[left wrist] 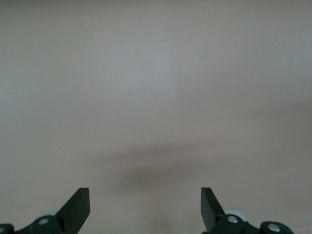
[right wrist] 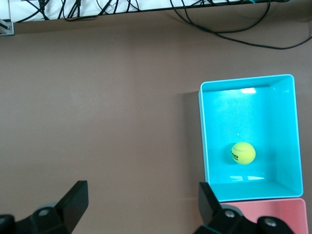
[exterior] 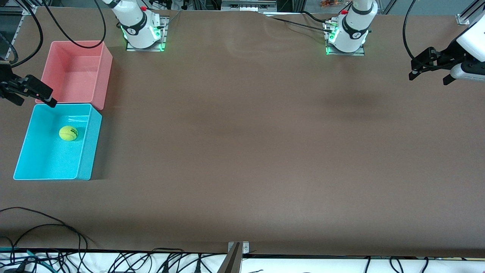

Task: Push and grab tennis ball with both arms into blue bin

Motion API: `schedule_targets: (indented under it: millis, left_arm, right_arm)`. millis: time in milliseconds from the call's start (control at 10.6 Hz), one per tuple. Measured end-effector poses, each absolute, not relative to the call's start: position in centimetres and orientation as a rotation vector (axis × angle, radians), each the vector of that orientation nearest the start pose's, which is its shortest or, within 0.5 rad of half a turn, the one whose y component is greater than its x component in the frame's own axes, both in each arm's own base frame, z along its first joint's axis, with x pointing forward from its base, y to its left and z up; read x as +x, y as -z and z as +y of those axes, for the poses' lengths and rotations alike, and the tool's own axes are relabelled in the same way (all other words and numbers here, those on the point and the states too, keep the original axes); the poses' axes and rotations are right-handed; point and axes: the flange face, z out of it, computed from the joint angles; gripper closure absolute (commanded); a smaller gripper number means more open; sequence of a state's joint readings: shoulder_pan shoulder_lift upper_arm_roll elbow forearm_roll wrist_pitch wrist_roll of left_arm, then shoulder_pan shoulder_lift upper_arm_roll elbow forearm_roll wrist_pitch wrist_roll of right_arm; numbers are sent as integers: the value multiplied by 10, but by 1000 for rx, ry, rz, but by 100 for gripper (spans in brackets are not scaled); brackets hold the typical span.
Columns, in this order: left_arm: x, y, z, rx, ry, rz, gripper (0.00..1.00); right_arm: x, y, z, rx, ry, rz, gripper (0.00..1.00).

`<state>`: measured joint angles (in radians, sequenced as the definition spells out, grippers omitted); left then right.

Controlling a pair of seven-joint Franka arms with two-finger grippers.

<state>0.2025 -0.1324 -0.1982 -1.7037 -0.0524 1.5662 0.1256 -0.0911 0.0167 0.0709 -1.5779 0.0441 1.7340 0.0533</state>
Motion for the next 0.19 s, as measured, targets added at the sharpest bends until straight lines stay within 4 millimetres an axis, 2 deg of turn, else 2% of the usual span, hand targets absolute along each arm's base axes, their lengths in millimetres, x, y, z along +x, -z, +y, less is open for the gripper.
schedule_targets:
  millis: [189]
  left_arm:
    - [512, -631, -10, -3163, -10, 189, 0]
  right_arm:
    - [576, -626, -4, -3083, 211, 130, 0]
